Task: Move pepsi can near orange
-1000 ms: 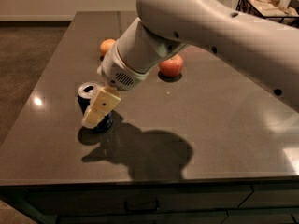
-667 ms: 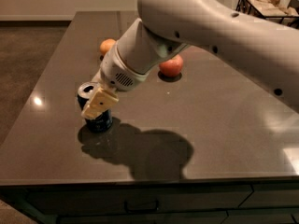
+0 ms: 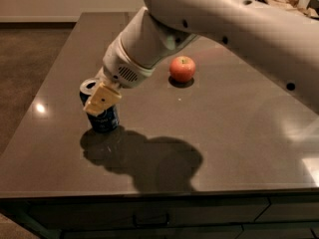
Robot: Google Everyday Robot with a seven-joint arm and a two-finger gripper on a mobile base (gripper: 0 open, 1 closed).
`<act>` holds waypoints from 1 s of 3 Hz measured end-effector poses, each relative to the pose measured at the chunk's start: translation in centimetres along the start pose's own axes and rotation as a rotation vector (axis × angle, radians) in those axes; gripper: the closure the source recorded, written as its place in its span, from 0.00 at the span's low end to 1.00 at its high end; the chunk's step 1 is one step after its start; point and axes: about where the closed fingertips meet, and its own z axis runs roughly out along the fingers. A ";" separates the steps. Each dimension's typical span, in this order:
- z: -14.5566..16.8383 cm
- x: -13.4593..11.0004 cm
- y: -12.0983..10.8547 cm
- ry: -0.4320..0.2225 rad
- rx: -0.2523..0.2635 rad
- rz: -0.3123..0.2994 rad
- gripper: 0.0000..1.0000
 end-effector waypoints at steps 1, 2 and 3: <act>-1.0 -0.8 -3.8 0.004 0.073 0.079 1.00; -1.8 -1.1 -8.5 -0.017 0.132 0.174 1.00; -2.5 -0.9 -13.2 -0.044 0.180 0.244 1.00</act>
Offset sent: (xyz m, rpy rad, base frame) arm 0.1489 -0.0211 0.0416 0.0817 0.0445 -0.3671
